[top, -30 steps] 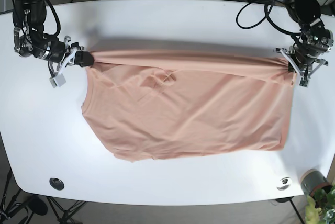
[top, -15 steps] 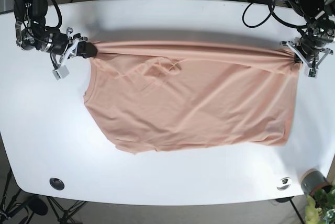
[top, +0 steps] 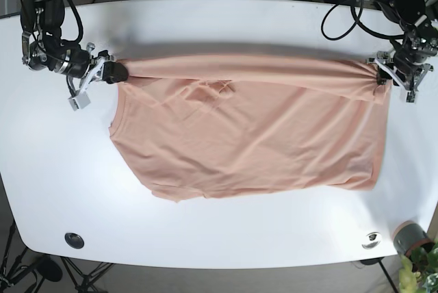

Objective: Fold the T-shirt properly
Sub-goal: 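Open both grippers, release the shirt edge and move them inward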

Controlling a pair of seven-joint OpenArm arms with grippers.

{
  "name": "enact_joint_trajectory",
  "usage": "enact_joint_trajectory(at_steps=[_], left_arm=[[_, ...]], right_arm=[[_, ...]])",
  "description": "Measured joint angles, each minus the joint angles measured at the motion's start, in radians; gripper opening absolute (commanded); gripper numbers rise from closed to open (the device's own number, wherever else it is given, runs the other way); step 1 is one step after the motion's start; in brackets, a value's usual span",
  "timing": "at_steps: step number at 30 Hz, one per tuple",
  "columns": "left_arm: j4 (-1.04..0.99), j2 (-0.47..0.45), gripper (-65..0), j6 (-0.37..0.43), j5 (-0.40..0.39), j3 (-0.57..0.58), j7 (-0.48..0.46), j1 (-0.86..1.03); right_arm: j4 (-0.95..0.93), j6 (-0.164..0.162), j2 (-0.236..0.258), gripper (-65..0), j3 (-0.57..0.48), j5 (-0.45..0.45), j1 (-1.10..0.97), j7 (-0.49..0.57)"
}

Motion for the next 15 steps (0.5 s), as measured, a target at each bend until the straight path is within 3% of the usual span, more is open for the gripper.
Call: enact_joint_trajectory(at_steps=[3, 6, 11, 15], left_arm=[[-0.024, -0.022, -21.7, 0.001, -0.003, 0.000, 0.000, 0.000], [-0.077, -0.054, -19.0, 0.001, -0.037, -0.001, 0.006, -0.011], [-0.204, -0.172, -19.2, 0.007, -0.382, 0.000, 0.110, -0.019], [-0.257, -0.259, -19.2, 0.012, -0.621, -0.006, 0.157, 0.004]], right_arm=[[-0.001, -0.005, 0.000, -26.3, 0.000, -0.010, -0.003, -0.002], [-0.005, -0.006, 0.001, -20.3, 0.000, -0.010, -0.004, -0.002], [-0.004, -0.007, 0.009, -20.6, 0.005, -0.035, -0.008, -0.002], [0.060, -0.007, -0.005, -20.5, 0.103, -0.042, -0.060, -0.008]])
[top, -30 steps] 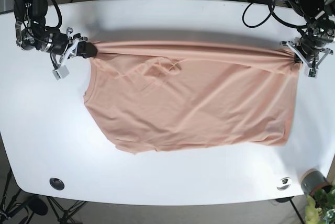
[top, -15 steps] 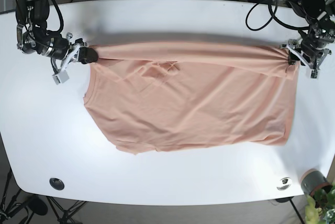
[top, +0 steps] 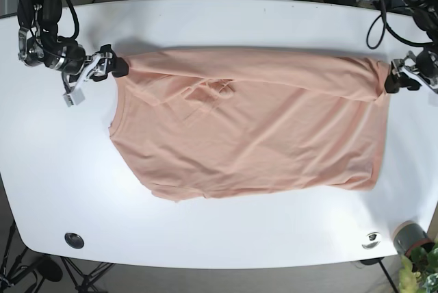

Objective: Fold the T-shirt properly
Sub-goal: 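Open both grippers, release the shirt edge and move them inward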

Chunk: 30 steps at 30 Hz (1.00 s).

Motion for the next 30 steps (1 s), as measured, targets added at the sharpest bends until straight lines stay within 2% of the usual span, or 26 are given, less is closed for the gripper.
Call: enact_joint_trajectory(at_steps=[3, 7, 10, 12, 15, 17, 20, 22, 24, 27, 30], left_arm=[[-0.002, -0.026, -19.2, 0.000, -0.157, 0.000, 0.000, 0.040], [-0.003, -0.037, -19.2, -0.001, -0.299, 0.009, 0.015, 0.089], [-0.005, -0.043, -19.2, 0.000, -0.361, 0.009, 0.077, 0.098], [-0.005, -0.044, -19.3, 0.000, -0.369, 0.018, 0.116, 0.093], [-0.005, -0.034, -20.6, 0.000, -0.372, 0.101, 0.116, 0.081], [0.006, -0.021, -24.7, 0.000, -0.361, 0.146, 0.104, 0.079], [0.047, -0.014, -31.3, -0.001, -0.297, 0.164, 0.081, 0.079], [0.073, -0.023, -34.3, -0.001, -0.214, 0.160, 0.079, 0.079], [0.105, -0.019, -39.0, 0.000, -0.119, 0.158, 0.079, 0.074], [0.180, 0.021, -46.1, 0.000, -0.032, 0.152, 0.071, 0.073], [0.260, 0.062, -52.8, -0.002, 0.077, 0.159, 0.047, 0.074]], right_arm=[[0.072, 0.000, -0.003, -20.5, 0.030, -0.002, -0.014, 0.003], [0.103, 0.003, -0.020, -20.5, 0.020, 0.006, -0.008, 0.006], [0.109, 0.003, -0.035, -20.5, 0.017, 0.004, -0.019, -0.002], [0.111, 0.000, -0.045, -20.5, -0.016, -0.002, -0.023, 0.003], [0.112, 0.000, -0.067, -20.6, -0.069, -0.002, -0.028, -0.003], [0.112, 0.003, -0.095, -20.6, -0.091, -0.001, -0.030, 0.000], [0.112, 0.003, -0.140, -22.7, -0.101, -0.002, -0.031, 0.000], [0.112, 0.003, -0.153, -27.6, -0.097, -0.016, -0.030, 0.003], [0.112, -0.002, -0.173, -38.4, -0.091, -0.060, -0.024, 0.003], [0.114, 0.002, -0.197, -50.6, -0.094, -0.067, -0.020, 0.003], [0.115, 0.003, -0.200, -56.3, -0.098, -0.073, -0.010, 0.000]])
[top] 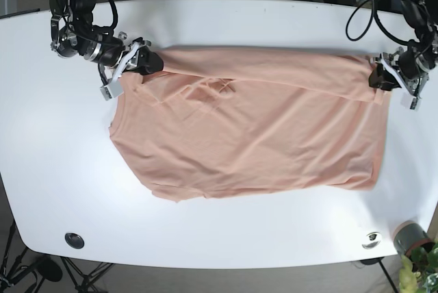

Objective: Fold the T-shirt properly
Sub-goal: 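Open both grippers, release the shirt edge and move them inward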

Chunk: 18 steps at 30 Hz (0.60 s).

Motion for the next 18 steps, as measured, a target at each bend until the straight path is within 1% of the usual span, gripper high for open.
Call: enact_joint_trajectory(at_steps=[1, 2, 3, 6, 7, 8, 10, 11, 13, 15, 16, 18], left_arm=[[0.032, 0.014, -53.7, -0.002, 0.054, 0.000, -0.005, -0.001], [0.049, 0.028, -54.3, -0.002, 0.077, 0.000, -0.016, 0.000], [0.080, 0.044, -54.3, -0.002, 0.135, -0.001, -0.042, -0.001], [0.129, 0.086, -54.3, -0.002, 0.234, 0.002, -0.077, -0.003], [0.137, 0.098, -54.3, -0.002, 0.275, 0.010, -0.082, -0.003], [0.142, 0.114, -54.3, -0.002, 0.320, 0.030, -0.090, -0.002], [0.142, 0.131, -54.3, -0.002, 0.365, 0.058, -0.105, 0.000], [0.139, 0.136, -54.3, -0.003, 0.386, 0.073, -0.119, 0.000], [0.138, 0.138, -54.3, -0.004, 0.414, 0.090, -0.139, 0.001], [0.138, 0.134, -54.3, -0.003, 0.446, 0.099, -0.146, 0.000], [0.135, 0.130, -54.3, -0.003, 0.446, 0.099, -0.147, -0.001], [0.114, 0.128, -54.3, -0.003, 0.457, 0.098, -0.148, -0.003]], right_arm=[[0.005, -0.003, 0.003, -56.1, 0.004, -0.010, 0.003, -0.001], [0.014, -0.003, 0.008, -55.2, 0.012, -0.007, 0.003, 0.000], [0.036, -0.005, 0.011, -53.1, 0.019, -0.015, 0.003, -0.001], [0.088, -0.002, 0.011, -43.0, 0.018, 0.001, 0.013, 0.007], [0.089, 0.001, 0.011, -36.5, 0.015, 0.003, 0.023, 0.007], [0.088, 0.000, 0.009, -32.2, 0.011, -0.002, 0.036, 0.002], [0.064, 0.001, 0.006, -26.0, 0.012, -0.017, 0.059, 0.005], [0.049, 0.001, 0.005, -23.6, 0.012, -0.050, 0.074, 0.005], [0.010, -0.005, 0.006, -23.0, 0.002, -0.113, 0.114, -0.005], [-0.026, -0.006, 0.009, -22.8, -0.034, -0.147, 0.161, -0.004], [-0.040, -0.009, 0.006, -22.7, -0.057, -0.162, 0.186, -0.005], [-0.088, 0.000, -0.001, -22.7, -0.099, -0.183, 0.243, -0.003]])
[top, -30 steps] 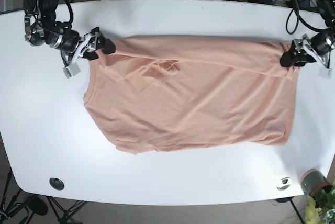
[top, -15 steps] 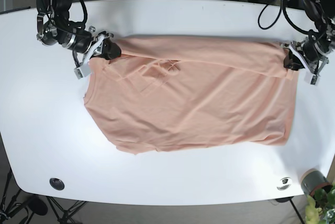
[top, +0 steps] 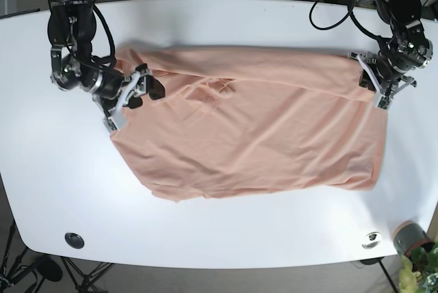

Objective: Fold the T-shirt properly

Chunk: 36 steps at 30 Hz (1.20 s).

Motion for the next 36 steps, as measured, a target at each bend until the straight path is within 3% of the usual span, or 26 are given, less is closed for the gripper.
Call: enact_joint_trajectory(at_steps=[6, 16, 25, 36], left_arm=[[-0.040, -0.001, -54.3, 0.000, 0.007, -0.003, 0.003, 0.002], [-0.040, -0.003, -54.3, 0.000, 0.007, -0.004, 0.001, 0.008], [-0.040, -0.003, -54.3, 0.000, 0.007, -0.004, 0.000, 0.008], [-0.040, -0.003, -54.3, 0.000, 0.007, -0.001, 0.000, 0.008]], right_arm=[[-0.123, 0.000, -0.015, -22.7, -0.098, -0.002, 0.117, 0.006], [-0.363, 0.000, -0.096, -22.7, -0.233, -0.001, 0.259, 0.081], [-0.467, 0.008, -0.095, -22.7, -0.302, 0.018, 0.296, 0.198], [-0.472, 0.007, -0.066, -22.7, -0.301, 0.014, 0.315, 0.190]])
